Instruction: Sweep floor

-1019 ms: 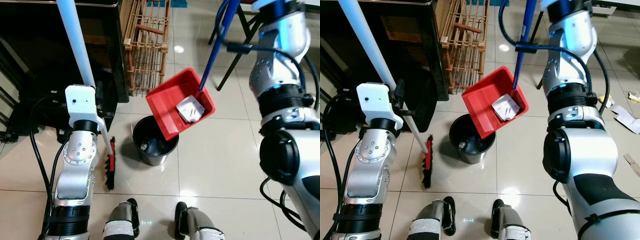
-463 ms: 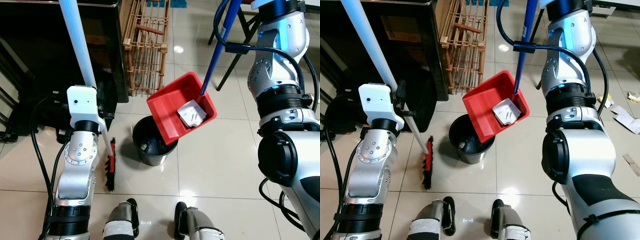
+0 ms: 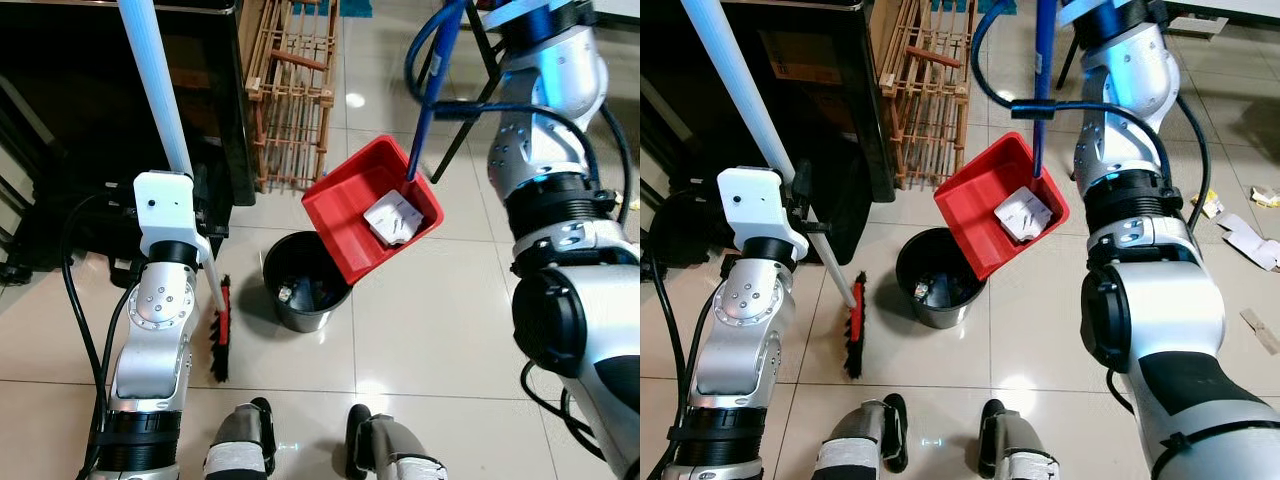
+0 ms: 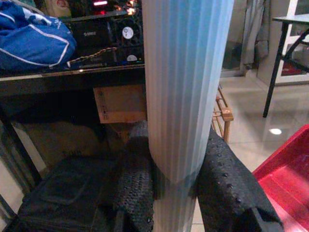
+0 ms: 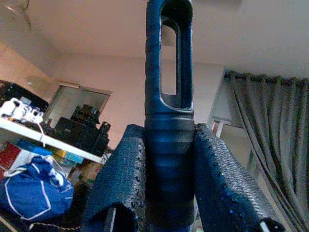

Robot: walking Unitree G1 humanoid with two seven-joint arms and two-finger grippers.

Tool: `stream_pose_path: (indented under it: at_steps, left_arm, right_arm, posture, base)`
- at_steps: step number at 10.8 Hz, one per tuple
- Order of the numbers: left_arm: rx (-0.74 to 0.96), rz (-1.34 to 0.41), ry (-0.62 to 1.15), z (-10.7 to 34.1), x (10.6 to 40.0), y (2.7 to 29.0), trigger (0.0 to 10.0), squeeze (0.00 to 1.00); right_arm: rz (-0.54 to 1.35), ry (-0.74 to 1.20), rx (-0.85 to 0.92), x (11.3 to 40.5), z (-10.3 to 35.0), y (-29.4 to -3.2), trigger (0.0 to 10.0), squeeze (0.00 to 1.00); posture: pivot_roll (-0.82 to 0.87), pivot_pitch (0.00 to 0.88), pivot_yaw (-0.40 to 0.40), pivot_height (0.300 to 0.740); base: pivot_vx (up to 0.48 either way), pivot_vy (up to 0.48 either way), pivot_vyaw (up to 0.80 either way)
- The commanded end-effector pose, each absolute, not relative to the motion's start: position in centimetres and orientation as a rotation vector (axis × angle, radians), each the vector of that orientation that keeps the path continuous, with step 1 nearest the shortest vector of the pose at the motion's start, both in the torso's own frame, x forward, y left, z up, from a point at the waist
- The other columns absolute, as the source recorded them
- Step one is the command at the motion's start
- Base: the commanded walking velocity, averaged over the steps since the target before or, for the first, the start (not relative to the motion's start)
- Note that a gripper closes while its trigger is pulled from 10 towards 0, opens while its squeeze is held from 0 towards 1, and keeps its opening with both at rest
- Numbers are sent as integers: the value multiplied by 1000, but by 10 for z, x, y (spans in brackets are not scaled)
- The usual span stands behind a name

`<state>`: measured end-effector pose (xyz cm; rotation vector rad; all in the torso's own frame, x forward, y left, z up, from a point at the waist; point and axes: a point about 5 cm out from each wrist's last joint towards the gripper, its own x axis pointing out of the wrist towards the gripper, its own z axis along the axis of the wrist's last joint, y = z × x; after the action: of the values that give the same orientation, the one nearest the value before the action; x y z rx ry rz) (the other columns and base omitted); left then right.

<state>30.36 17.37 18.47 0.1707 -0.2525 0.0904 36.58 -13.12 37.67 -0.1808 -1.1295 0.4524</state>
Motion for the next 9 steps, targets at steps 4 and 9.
stream_pose_path:
  at_steps: [4,9]
  left_arm:
    - [168,94,-322,196,303,170,10000,0]
    - [168,94,-321,196,303,170,10000,0]
  right_arm:
    - [400,-1143,-57,366,391,-143,10000,0]
    - [422,-1158,-161,363,387,-136,10000,0]
  posture:
    - [56,179,-86,740]
    - [55,180,-87,740]
  base:
    - [0,0,0]
    - [0,0,0]
